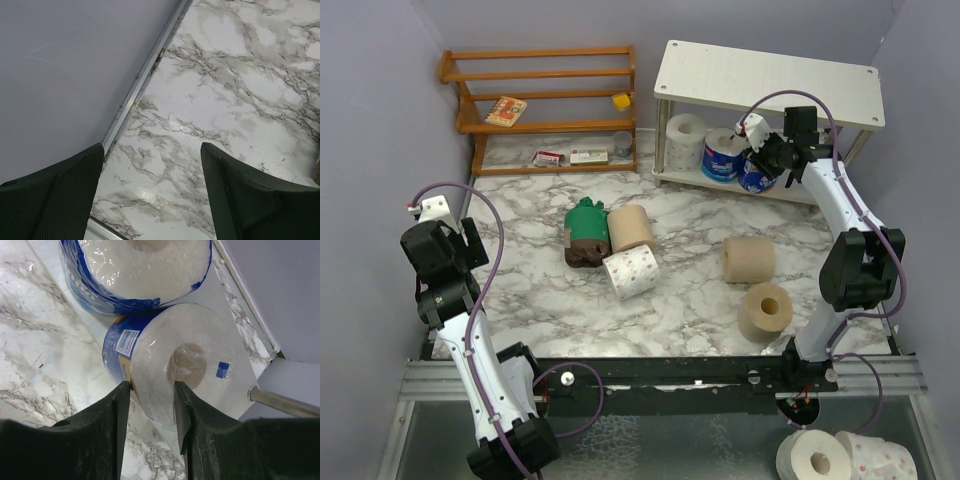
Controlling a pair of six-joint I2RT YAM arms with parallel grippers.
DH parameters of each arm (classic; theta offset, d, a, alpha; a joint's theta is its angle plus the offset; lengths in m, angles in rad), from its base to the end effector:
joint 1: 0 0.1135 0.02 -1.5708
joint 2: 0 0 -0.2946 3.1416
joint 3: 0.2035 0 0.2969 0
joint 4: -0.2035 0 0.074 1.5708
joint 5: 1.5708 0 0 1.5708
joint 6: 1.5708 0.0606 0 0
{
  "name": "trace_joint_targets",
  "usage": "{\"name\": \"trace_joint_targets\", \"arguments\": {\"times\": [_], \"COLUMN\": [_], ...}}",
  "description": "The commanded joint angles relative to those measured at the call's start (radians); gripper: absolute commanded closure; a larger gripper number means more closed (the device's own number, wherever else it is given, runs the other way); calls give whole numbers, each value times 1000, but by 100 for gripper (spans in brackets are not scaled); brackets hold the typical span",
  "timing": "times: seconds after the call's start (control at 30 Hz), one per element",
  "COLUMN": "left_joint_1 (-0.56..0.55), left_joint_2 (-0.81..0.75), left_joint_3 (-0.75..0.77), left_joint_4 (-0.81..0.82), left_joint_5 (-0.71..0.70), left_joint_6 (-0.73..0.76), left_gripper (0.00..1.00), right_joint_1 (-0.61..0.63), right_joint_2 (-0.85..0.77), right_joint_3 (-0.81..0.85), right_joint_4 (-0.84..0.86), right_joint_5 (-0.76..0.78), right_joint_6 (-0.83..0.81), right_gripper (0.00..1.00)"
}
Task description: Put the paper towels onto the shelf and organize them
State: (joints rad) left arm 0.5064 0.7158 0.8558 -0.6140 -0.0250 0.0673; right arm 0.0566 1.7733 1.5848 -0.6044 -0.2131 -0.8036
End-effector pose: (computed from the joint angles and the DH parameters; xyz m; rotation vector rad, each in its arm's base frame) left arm 0.1715 0.0969 0.3454 -0.4654 2.0133 0.3819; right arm 0.4681 0.0394 0.3116 -1.0697 2.0857 -0.1170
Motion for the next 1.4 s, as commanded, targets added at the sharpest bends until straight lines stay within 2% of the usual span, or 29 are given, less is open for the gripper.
{"name": "trace_joint_targets", "arguments": {"times": [0.0, 0.2, 0.27, 0.3, 0.33, 0.37, 0.4, 0.43, 0.5, 0.57, 0.73, 0.87, 0.9, 0.97, 1.03, 1.1, 1.17, 1.23, 1.3, 1.37], "left_joint_1": [-3, -4, -3, -3, -3, -3, -3, -3, -3, -3, -3, -3, -3, -3, -4, -4, -3, -4, -5, -4], "left_joint_2": [-16, -16, -18, -25, -33, -43, -51, -57, -60, -54, -42, -40, -40, -38, -35, -34, -31, -29, -24, -19], "left_joint_3": [-8, -7, -8, -7, -7, -8, -8, -8, -8, -7, -7, -8, -8, -8, -7, -8, -8, -7, -8, -8], "left_joint_4": [18, 17, 19, 19, 18, 18, 18, 19, 18, 18, 17, 18, 19, 18, 18, 18, 18, 18, 18, 18], "left_joint_5": [22, 22, 20, 19, 18, 18, 19, 21, 23, 24, 22, 22, 22, 22, 22, 22, 22, 21, 22, 20], "left_joint_6": [9, 9, 9, 9, 9, 9, 9, 9, 10, 11, 9, 9, 9, 9, 9, 9, 9, 9, 9, 9], "left_gripper": [19, 20, 20, 20, 20, 20, 20, 20, 20, 20, 20, 20, 20, 20, 20, 20, 20, 20, 21, 21], "right_joint_1": [-8, -8, -8, -8, -8, -7, -8, -6, -6, -6, -5, 4, 18, 114, 303, 508, 659, 728, 737, 737], "right_joint_2": [-13, -91, -145, -171, -199, -228, -261, -293, -340, -364, -383, -349, -329, -310, -346, -401, -416, -387, -343, -309], "right_joint_3": [20, -21, -6, 12, 23, 24, 11, -6, -42, -23, 39, 57, 67, 52, -29, -134, -194, -198, -188, -209], "right_joint_4": [78, 144, 109, 78, 54, 38, 33, 28, -2, -112, -423, -621, -701, -803, -755, -588, -491, -432, -392, -295], "right_joint_5": [28, 44, 25, 7, -12, -27, -38, -50, -70, -124, -407, -547, -591, -608, -468, -304, -206, -172, -192, -144], "right_joint_6": [-6, -5, 13, 26, 39, 44, 50, 53, 55, 63, 68, 37, -44, -64, -12, 80, 121, 151, 174, 249], "right_gripper": [59, 59, 57, 51, 39, 14, 2, 0, 0, 0, 0, 0, 0, 0, 0, 0, 0, 1, 4, 5]}}
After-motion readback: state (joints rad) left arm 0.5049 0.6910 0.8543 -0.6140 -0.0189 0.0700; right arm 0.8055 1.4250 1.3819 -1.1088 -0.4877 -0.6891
